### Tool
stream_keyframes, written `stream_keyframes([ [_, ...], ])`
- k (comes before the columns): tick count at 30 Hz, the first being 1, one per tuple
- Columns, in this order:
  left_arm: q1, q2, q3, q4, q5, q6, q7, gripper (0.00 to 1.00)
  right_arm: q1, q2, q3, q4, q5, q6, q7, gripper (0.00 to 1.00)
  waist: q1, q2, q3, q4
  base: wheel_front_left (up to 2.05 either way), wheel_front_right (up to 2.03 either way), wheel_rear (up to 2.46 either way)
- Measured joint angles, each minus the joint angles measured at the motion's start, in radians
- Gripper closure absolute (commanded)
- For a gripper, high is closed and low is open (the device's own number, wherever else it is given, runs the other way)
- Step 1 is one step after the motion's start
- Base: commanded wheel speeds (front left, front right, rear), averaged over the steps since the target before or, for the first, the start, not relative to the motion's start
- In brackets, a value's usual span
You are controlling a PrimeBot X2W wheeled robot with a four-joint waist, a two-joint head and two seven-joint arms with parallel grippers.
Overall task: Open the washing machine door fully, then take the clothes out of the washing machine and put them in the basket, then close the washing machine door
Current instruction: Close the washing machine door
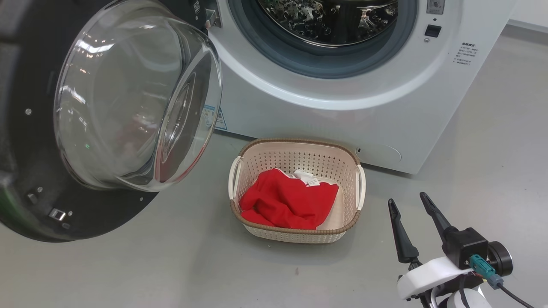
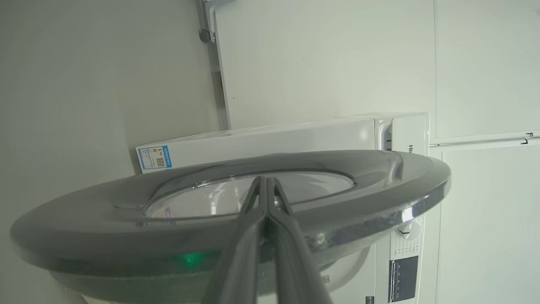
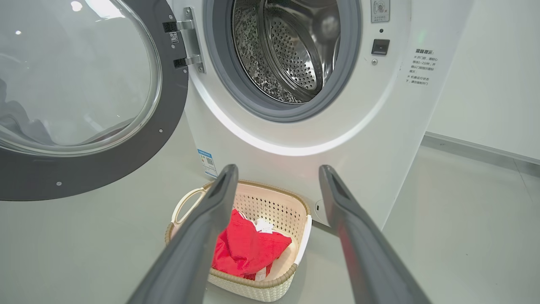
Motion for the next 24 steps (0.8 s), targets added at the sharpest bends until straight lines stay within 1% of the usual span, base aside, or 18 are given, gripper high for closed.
stream_keyframes([
  [10, 0.013, -0.002, -0.021, -0.013, -0.051, -0.042, 0.128, 1.00, -0.004, 0.000, -0.010, 0.000, -0.003, 0.000, 0.000, 0.00, 0.0000, 0.0000, -0.001, 0.008, 0.00, 0.00, 0.00],
  [17, 0.062, -0.015, -0.039, -0.050, -0.081, -0.055, 0.210, 1.00, -0.004, 0.000, -0.015, 0.002, -0.004, 0.000, 0.000, 0.00, 0.0000, 0.0000, -0.009, 0.008, 0.00, 0.00, 0.00],
  [24, 0.107, -0.021, -0.066, -0.104, -0.082, -0.068, 0.275, 1.00, -0.004, 0.002, -0.017, 0.003, -0.004, 0.000, 0.000, 0.00, 0.0000, 0.0000, -0.024, 0.003, 0.00, 0.00, 0.00],
])
